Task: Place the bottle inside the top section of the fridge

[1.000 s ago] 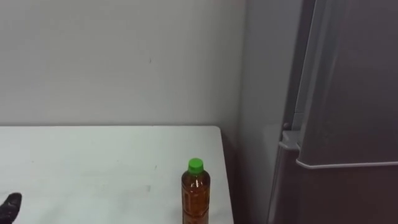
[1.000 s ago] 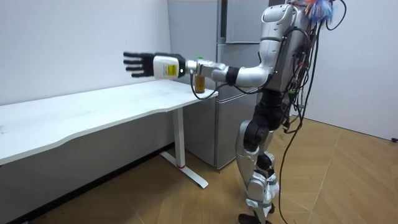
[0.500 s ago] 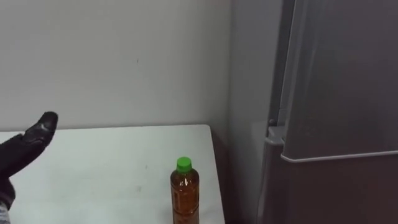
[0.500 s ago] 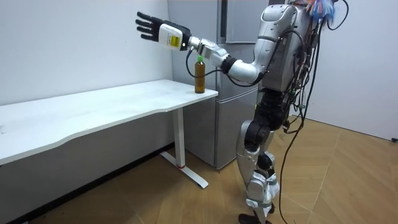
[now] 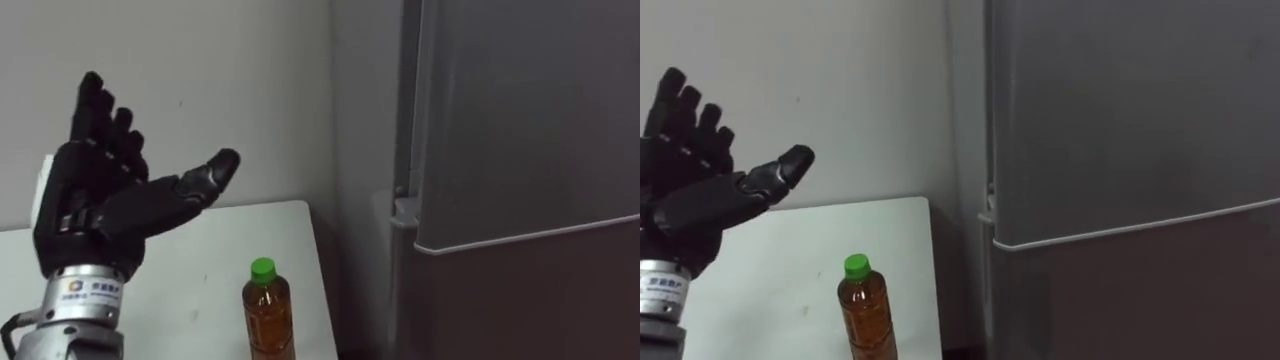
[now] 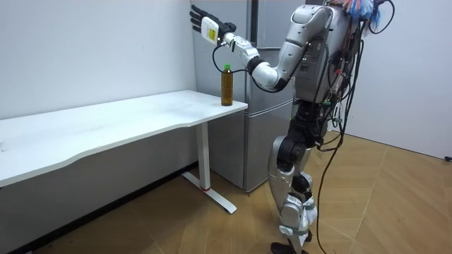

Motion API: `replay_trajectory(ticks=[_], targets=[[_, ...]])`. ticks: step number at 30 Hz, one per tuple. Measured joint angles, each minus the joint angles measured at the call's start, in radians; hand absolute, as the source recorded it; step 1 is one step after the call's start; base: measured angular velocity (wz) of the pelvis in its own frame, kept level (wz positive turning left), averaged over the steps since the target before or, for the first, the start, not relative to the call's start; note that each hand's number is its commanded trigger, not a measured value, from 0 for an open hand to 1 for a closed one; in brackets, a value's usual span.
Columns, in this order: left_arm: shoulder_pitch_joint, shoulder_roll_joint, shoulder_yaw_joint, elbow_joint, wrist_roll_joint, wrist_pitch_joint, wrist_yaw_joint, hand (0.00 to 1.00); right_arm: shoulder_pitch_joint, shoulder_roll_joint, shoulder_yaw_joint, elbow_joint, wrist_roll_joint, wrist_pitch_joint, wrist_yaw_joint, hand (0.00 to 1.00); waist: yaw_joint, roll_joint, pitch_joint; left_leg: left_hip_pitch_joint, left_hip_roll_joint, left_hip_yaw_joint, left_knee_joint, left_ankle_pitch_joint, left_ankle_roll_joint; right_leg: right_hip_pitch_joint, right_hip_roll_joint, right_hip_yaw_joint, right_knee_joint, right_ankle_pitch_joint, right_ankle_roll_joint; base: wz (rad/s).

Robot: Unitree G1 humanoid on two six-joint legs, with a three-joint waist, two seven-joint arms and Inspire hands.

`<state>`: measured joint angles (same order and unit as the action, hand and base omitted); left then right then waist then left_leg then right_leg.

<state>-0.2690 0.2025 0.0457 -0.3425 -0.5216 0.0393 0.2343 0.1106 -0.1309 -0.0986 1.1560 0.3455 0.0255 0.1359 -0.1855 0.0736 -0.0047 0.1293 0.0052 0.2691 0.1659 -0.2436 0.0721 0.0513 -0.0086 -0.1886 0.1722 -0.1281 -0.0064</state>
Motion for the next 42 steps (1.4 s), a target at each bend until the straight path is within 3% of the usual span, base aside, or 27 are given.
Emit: replay_trajectory(ticks=[4,10,14,18,26,31,35,42], targets=[[-0.020,-0.039,-0.025,0.000,-0.017,0.007,-0.060,0.00,-0.010,-0.004,0.001,0.012,0.001,0.001,0.012,0.00,-0.009,0.003,0.0018,0.001,0.000,0.002,-0.006,0.000,0.000,-0.001,0.007,0.010,-0.003,0.000,0.000,-0.07],[-0.021,-0.069,-0.074,0.000,-0.045,0.016,-0.129,0.00,-0.030,-0.014,0.038,0.024,0.007,0.001,0.011,0.00,-0.030,0.004,0.0026,-0.004,0.002,0.003,-0.004,-0.001,-0.001,-0.003,0.008,0.008,-0.007,0.000,0.000,-0.01],[-0.021,-0.070,-0.101,0.000,-0.133,0.027,-0.177,0.00,-0.038,-0.017,0.038,0.040,0.006,0.000,0.011,0.00,-0.030,0.006,0.0037,0.000,0.002,0.003,-0.005,-0.001,-0.002,-0.001,0.008,0.008,-0.020,0.000,0.000,0.00],[-0.022,-0.070,-0.107,0.000,-0.144,0.032,-0.207,0.00,-0.048,-0.019,0.039,0.054,0.005,0.002,0.009,0.00,-0.030,0.008,0.0050,-0.001,0.003,0.002,-0.005,-0.002,-0.003,-0.001,0.009,0.008,-0.020,0.000,0.000,0.00],[-0.057,-0.071,-0.200,0.000,-0.155,0.074,-0.255,0.00,-0.069,-0.028,0.079,0.053,0.001,0.021,0.006,0.00,-0.037,-0.001,0.0127,-0.016,0.003,0.003,-0.003,-0.002,-0.003,-0.002,0.008,0.012,-0.021,0.000,0.000,0.00],[-0.078,-0.071,-0.238,0.000,-0.175,0.085,-0.272,0.00,-0.081,-0.033,0.117,0.050,0.002,0.020,-0.003,0.00,-0.052,0.001,0.0127,-0.017,0.003,0.002,-0.003,-0.002,-0.003,-0.002,0.009,0.016,-0.023,0.000,0.000,0.00],[-0.089,-0.069,-0.268,0.000,-0.185,0.085,-0.285,0.00,-0.085,-0.037,0.127,0.050,0.006,0.020,-0.011,0.00,-0.059,0.015,0.0056,-0.026,0.003,0.003,-0.001,-0.001,-0.003,-0.015,0.009,0.018,-0.021,0.000,-0.001,0.00],[-0.089,-0.069,-0.319,0.004,-0.182,0.087,-0.293,0.00,-0.090,-0.040,0.140,0.051,0.006,0.019,-0.007,0.00,-0.068,0.019,0.0084,-0.031,0.004,0.003,0.004,-0.001,-0.004,-0.017,0.008,0.017,-0.023,0.000,-0.001,0.00]])
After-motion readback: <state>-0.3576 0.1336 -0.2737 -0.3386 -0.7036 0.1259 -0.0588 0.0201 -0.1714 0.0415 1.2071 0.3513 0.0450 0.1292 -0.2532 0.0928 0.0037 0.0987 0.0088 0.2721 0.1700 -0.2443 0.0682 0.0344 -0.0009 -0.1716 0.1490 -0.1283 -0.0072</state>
